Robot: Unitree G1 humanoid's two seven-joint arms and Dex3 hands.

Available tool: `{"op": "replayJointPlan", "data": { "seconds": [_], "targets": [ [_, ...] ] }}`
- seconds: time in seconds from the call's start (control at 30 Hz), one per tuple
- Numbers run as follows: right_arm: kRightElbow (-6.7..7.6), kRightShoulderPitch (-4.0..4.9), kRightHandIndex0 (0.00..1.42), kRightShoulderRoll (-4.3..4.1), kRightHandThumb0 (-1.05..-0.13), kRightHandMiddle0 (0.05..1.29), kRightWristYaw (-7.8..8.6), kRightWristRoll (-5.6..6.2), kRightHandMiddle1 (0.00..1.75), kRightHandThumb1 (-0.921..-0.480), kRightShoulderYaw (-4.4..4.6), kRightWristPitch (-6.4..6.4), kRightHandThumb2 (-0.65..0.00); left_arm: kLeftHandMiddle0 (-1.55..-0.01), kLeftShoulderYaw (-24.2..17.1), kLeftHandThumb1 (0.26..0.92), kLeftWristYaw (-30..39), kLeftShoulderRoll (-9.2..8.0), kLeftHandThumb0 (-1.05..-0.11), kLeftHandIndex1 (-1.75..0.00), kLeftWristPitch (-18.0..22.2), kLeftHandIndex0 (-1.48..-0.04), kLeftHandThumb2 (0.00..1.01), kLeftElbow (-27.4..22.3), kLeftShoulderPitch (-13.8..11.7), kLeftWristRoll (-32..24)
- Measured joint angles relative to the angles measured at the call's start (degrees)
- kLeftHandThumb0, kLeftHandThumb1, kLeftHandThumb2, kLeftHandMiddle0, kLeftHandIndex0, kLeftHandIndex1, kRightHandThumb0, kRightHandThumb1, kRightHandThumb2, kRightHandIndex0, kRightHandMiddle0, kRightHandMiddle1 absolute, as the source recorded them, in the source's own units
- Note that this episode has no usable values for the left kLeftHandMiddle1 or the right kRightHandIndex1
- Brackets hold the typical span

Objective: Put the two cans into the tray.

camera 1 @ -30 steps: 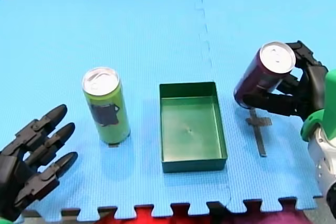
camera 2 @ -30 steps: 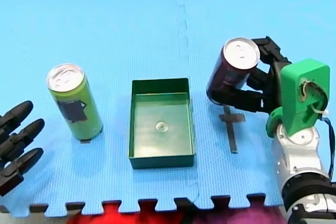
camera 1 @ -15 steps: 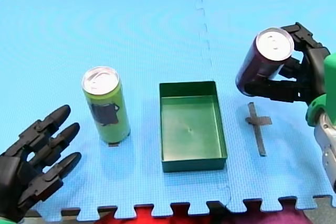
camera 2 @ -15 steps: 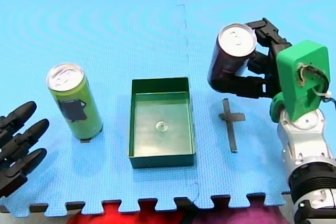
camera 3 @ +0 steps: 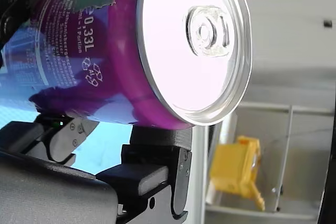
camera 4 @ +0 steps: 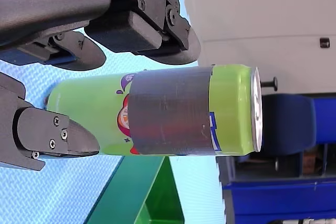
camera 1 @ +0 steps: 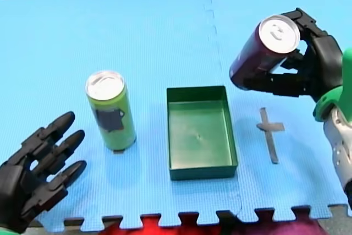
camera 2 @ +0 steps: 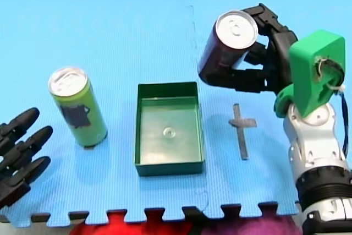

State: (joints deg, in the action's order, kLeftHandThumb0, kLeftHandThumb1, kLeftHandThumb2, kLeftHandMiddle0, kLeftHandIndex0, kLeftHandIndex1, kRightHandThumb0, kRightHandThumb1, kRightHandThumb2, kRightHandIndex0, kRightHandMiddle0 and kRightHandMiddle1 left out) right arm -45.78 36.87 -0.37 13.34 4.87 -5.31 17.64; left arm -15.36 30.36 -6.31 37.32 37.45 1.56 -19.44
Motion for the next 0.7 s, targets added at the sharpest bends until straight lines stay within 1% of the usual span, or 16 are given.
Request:
{"op": "replayJointPlan", "data": {
  "seconds": [0.13, 0.2, 0.27, 0.37, 0.47, 0.57, 0.63, 0.7],
  "targets": [
    [2.52, -0.89, 0.95, 1.59, -0.179, 0.57, -1.0, -0.25, 1.75, -0.79, 1.07, -1.44, -0.018, -0.46, -0.07, 0.921, 0.19, 0.23, -1.048, -0.01, -0.49, -0.55, 0.18, -0.02, -0.06, -0.53],
    [3.55, -1.15, 0.95, 2.05, -0.177, 0.57, -1.32, -0.38, 1.75, -0.791, 1.49, -2.17, -0.018, -0.46, -0.18, 0.921, 0.24, 0.33, -1.048, -0.01, -0.71, -0.56, 0.17, -0.04, -0.07, -0.99],
    [4.28, -1.25, 0.95, 2.33, -0.175, 0.57, -1.41, -0.37, 1.75, -0.791, 1.78, -2.8, -0.018, -0.46, -0.27, 0.921, 0.23, 0.39, -1.048, -0.01, -0.74, -0.56, 0.17, -0.08, -0.08, -1.09],
    [4.94, -1.32, 0.96, 2.83, -0.173, 0.57, -1.05, -0.21, 1.75, -0.791, 2.08, -3.34, -0.018, -0.46, -0.32, 0.921, 0.24, 0.51, -1.048, -0.02, -0.75, -0.57, 0.16, -0.2, -0.12, -1.12],
    [5.61, -1.4, 0.96, 3.53, -0.172, 0.57, -0.6, 0.02, 1.75, -0.791, 2.45, -3.72, -0.018, -0.46, -0.37, 0.921, 0.16, 0.54, -1.048, -0.01, -0.83, -0.57, 0.16, -0.49, -0.23, -1.11],
    [6.42, -1.52, 0.96, 4.22, -0.171, 0.56, -0.43, 0.01, 1.75, -0.791, 3.15, -4.3, -0.018, -0.45, -0.37, 0.921, -0.1, 0.54, -1.048, -0.01, -1.12, -0.56, 0.16, -1.19, -0.41, -1.09],
    [7.05, -1.67, 0.96, 4.53, -0.17, 0.56, -0.35, -0.07, 1.75, -0.791, 3.62, -5.04, -0.018, -0.45, -0.35, 0.921, -0.21, 0.54, -1.048, -0.01, -1.33, -0.56, 0.15, -1.54, -0.59, -1.08],
    [7.48, -1.74, 0.95, 5.01, -0.168, 0.56, -0.57, -0.38, 1.75, -0.791, 4.16, -5.64, -0.018, -0.45, -0.33, 0.921, -0.29, 0.55, -1.048, -0.01, -1.67, -0.56, 0.15, -1.89, -0.75, -1.07]
  ]
}}
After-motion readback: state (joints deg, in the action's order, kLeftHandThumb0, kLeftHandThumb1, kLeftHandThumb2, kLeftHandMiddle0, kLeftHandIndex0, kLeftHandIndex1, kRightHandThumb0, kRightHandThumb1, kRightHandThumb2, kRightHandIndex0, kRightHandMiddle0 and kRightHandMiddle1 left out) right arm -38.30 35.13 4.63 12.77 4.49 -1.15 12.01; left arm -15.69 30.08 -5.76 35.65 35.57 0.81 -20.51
